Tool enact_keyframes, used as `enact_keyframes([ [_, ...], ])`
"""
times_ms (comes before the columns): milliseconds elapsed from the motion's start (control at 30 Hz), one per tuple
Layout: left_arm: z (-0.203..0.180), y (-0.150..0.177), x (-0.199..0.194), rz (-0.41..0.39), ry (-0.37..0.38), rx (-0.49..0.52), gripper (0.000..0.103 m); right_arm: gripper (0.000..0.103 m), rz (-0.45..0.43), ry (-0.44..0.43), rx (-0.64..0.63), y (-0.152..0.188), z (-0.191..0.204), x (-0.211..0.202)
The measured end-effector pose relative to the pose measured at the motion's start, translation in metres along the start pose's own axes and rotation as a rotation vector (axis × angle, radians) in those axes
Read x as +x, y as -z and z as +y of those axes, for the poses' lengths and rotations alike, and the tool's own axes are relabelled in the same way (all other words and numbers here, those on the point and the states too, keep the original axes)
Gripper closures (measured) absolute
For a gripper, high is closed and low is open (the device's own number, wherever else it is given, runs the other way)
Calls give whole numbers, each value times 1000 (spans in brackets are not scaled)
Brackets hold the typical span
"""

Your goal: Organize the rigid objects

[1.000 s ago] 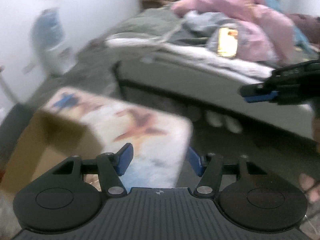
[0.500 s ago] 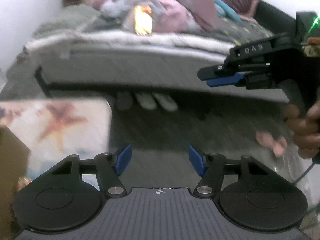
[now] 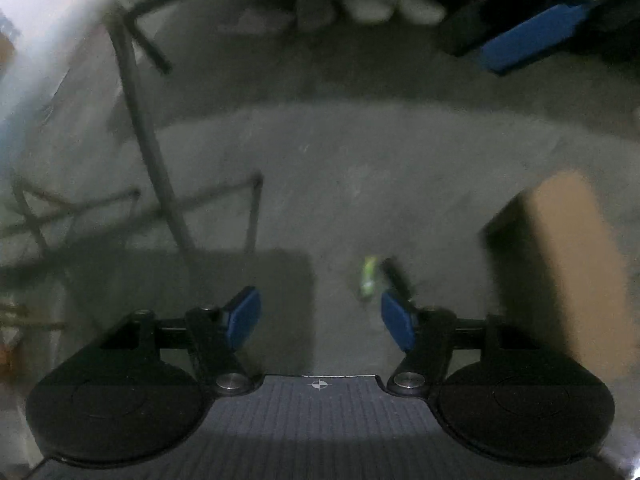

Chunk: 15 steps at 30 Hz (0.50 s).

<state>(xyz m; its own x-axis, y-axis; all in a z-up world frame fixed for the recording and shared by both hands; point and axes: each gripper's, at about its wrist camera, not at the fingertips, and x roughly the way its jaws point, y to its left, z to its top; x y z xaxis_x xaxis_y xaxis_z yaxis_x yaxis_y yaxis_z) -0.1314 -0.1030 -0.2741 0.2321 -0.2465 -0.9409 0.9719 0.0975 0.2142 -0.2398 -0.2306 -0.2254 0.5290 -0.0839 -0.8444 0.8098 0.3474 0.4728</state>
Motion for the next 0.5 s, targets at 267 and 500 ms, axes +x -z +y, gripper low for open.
enact_keyframes([
  [267, -2, 27, 141, 93, -55, -97, 36, 78, 90, 64, 0, 41, -54, 146],
  [500, 18, 41, 185, 81, 116, -280, 36, 77, 205, 103, -15, 68, -87, 230],
])
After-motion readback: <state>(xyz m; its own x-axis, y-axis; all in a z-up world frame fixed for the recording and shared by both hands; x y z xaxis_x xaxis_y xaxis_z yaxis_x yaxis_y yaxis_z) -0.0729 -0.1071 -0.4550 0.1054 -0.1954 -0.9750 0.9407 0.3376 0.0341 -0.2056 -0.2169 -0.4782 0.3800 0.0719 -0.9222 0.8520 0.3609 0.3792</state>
